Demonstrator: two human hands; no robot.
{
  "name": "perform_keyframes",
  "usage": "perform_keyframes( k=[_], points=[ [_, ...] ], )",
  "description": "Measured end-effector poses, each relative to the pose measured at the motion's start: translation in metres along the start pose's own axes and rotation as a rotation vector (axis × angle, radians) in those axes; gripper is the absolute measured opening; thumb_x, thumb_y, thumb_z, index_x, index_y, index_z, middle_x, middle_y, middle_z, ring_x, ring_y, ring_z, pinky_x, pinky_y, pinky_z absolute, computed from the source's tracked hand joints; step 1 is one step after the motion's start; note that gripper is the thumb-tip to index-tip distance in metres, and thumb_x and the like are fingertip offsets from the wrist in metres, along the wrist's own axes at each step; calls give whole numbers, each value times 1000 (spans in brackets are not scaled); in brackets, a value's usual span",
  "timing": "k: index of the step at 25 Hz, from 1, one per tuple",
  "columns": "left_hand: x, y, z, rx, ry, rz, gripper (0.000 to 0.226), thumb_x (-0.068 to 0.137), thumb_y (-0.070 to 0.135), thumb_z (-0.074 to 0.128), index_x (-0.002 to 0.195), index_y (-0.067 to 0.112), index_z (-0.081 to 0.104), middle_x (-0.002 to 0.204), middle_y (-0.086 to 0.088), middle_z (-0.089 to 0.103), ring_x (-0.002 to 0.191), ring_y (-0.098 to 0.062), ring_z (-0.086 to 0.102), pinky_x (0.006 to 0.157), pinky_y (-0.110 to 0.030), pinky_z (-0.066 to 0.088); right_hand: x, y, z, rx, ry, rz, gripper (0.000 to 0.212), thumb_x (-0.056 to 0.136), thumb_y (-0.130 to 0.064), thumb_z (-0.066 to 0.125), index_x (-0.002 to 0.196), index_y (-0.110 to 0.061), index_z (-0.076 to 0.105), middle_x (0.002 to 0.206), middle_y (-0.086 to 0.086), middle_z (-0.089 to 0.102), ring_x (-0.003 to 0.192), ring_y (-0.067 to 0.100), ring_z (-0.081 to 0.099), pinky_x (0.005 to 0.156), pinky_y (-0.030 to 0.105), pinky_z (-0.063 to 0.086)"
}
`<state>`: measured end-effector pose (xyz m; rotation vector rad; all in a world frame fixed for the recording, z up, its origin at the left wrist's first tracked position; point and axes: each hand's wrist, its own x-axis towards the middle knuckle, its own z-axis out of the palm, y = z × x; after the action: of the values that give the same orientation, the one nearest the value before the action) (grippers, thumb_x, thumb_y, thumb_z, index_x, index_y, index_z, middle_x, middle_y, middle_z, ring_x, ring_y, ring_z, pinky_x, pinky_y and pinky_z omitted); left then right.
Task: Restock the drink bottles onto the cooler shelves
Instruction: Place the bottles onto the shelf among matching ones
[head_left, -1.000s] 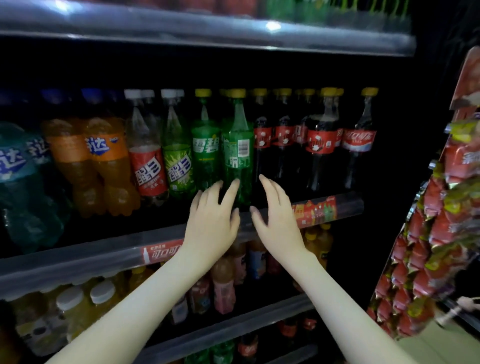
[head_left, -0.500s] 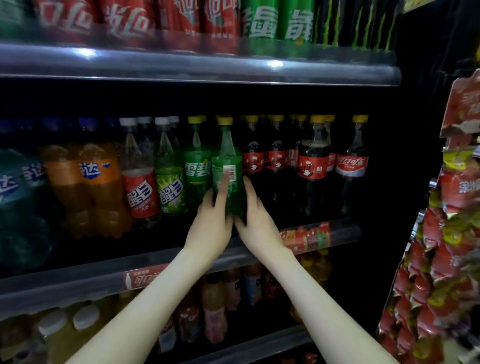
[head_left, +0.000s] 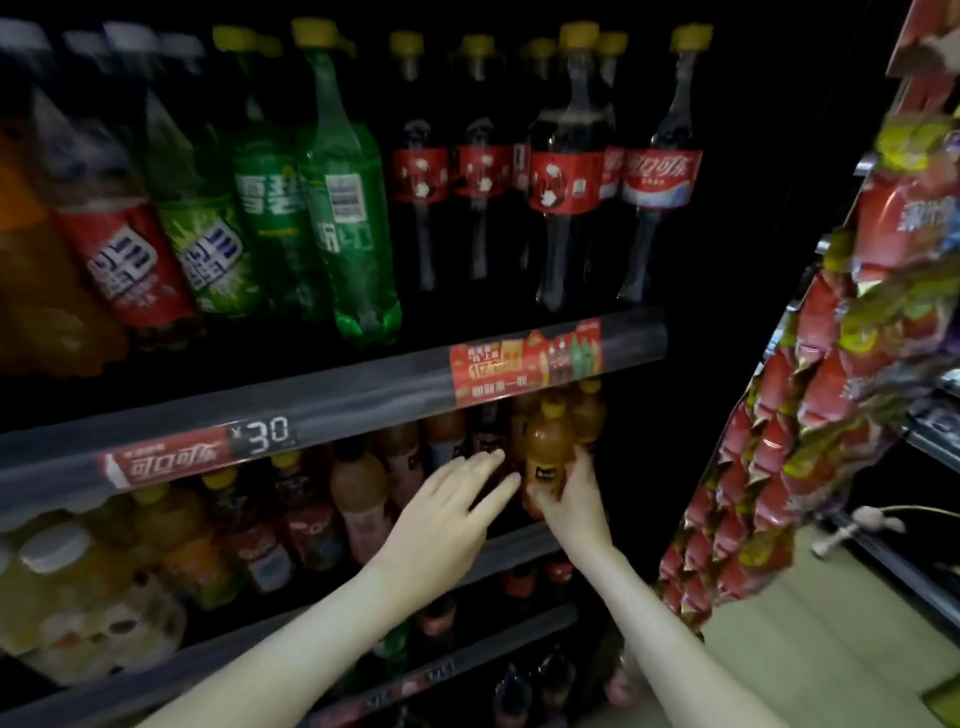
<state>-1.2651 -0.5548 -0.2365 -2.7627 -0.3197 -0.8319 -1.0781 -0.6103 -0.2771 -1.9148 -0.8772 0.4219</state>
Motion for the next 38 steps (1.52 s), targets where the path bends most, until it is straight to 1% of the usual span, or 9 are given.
perform_keyframes(
  k=[3,9,13,15,18,22,26,30,38],
  points=[
    [-4,-9,7,-68,-129,-130,56,69,11,79,121,6,59,122,-19,59,103,-32,61,81,-38,55,19,8,8,-56,-62,87,73,85,-23,71,142,-10,28,134,9,48,123,27,50,91,27,40],
    [-42,-23,10,-27,-236,-216,42,82,17,67,122,7,59,124,-15,58,104,-30,61,79,-35,55,42,20,27,-99,14,126,43,93,-34,59,121,-4,45,102,12,62,95,33,63,70,30,45],
    [-70,-23,11,-63,-301,-314,48,79,15,73,124,7,58,127,-15,57,109,-31,60,83,-37,55,44,26,38,3,30,96,51,91,-27,62,132,-10,37,120,13,58,110,32,59,85,37,50],
    [-89,-22,6,-103,-303,-386,49,79,14,74,125,7,58,125,-13,58,109,-30,61,84,-36,54,26,26,45,-11,95,113,68,88,-19,66,143,-11,28,140,13,45,128,29,44,103,41,42],
    [-129,-20,-5,-145,-292,-530,49,81,12,72,127,8,56,128,-11,57,112,-29,59,86,-35,53,-24,22,66,-153,129,60,67,89,-16,65,143,-3,28,140,18,40,131,31,35,106,40,36],
    [-200,-12,-29,-235,-299,-773,47,94,19,53,141,15,43,143,-4,42,127,-23,45,96,-31,45,-104,7,114,-255,-157,-63,58,96,-26,54,146,-13,27,147,7,33,138,22,29,103,35,39],
    [-289,-7,-73,-203,-301,-913,49,93,22,52,141,18,42,142,-4,44,123,-24,49,91,-36,50,-184,-26,175,-326,-391,-177,54,99,-30,49,147,-17,27,151,2,29,138,19,30,101,31,41],
    [-381,-5,-144,-124,-297,-1012,49,86,22,50,134,12,50,130,-9,54,108,-30,60,87,-39,52,-269,-79,235,-306,-515,-259,53,99,-32,47,147,-18,28,149,1,30,136,19,33,99,30,41],
    [-528,-21,-275,9,-272,-1193,51,93,21,52,141,13,41,137,-7,47,116,-28,53,90,-38,49,-419,-180,342,-196,-662,-451,48,98,-32,49,142,-17,36,143,0,40,134,17,38,104,33,41]
  ],
)
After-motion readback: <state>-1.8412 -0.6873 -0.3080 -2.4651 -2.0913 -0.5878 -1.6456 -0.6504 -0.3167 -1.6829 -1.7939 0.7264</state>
